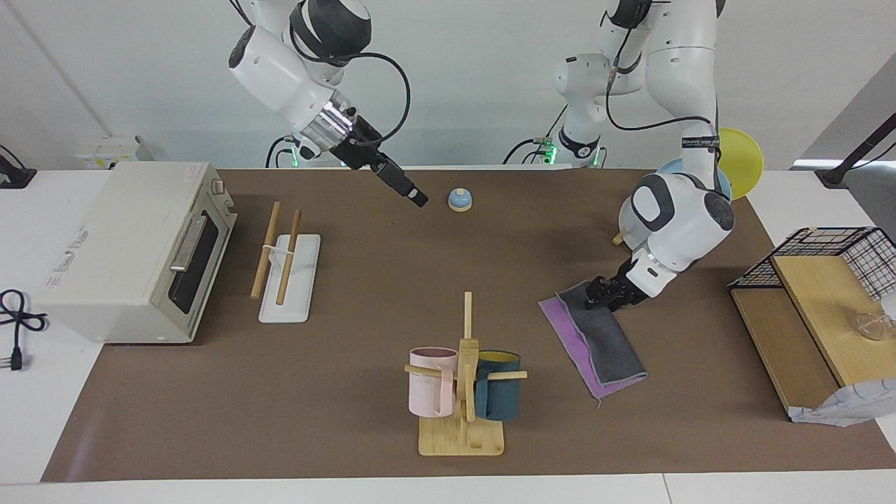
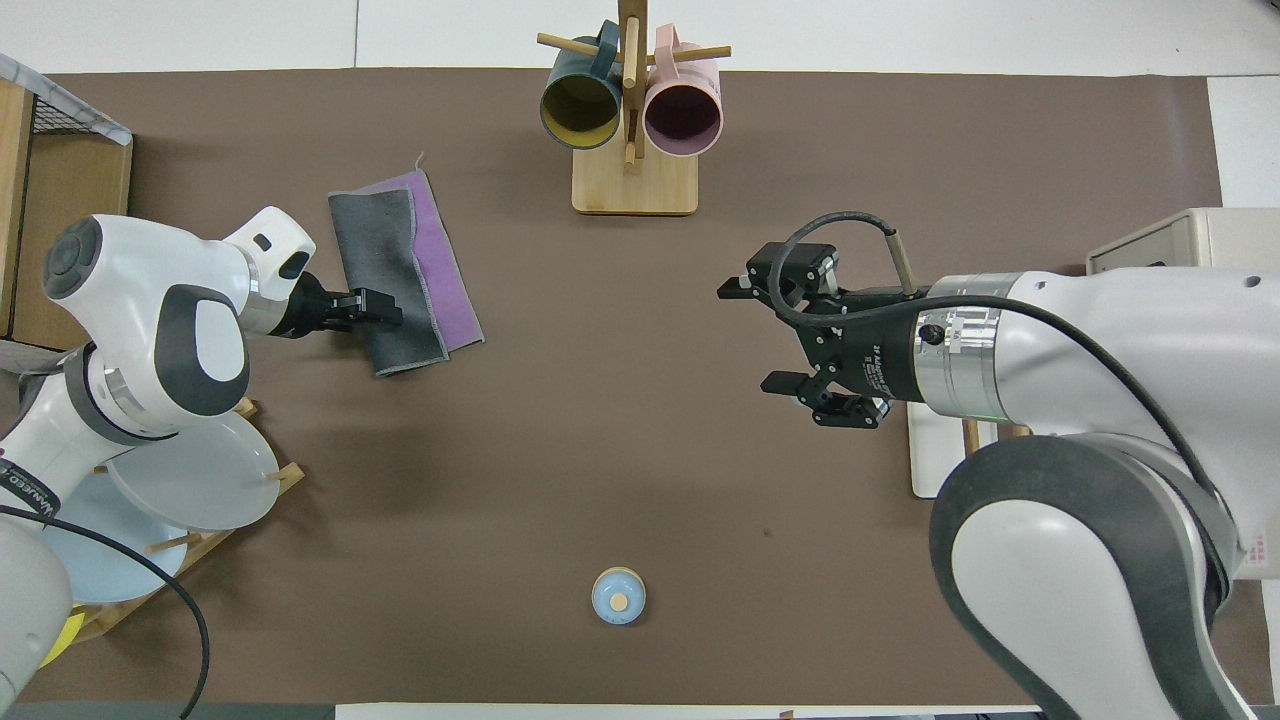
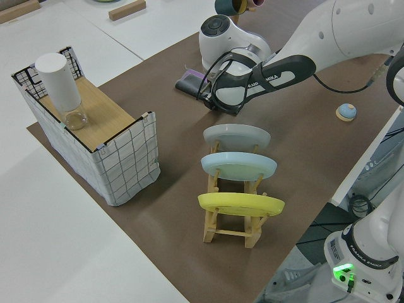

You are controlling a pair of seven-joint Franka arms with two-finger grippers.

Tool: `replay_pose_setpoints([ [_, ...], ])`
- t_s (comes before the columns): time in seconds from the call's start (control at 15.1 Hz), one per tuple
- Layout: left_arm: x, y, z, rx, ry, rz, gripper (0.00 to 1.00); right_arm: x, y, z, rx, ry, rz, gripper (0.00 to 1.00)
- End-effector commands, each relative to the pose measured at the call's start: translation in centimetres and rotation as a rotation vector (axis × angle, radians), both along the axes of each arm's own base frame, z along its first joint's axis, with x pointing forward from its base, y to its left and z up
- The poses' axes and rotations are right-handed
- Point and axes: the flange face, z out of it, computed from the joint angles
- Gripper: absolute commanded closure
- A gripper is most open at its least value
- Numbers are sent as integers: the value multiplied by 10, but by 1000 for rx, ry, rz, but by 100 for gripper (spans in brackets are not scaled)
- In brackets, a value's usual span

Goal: Fold towel and hang on rack

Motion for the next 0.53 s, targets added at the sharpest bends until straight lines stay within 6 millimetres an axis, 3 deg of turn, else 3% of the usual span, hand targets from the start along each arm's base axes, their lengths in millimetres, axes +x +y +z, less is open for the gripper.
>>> replay_pose_setpoints([
  [0.0, -3, 0, -6, -5, -11, 2, 42, -9, 23, -2, 40, 28, -38, 0],
  [0.13, -8, 1, -10, -3, 1, 3, 52, -14, 41, -13, 45, 64, -21, 0],
  [0.27, -9, 2, -12, -3, 9, 5, 70, -13, 44, -17, 107, 228, -133, 0],
  [0.47, -13, 5, -14, -5, 22, 12, 93, -18, 42, -17, 109, 317, -110, 0],
])
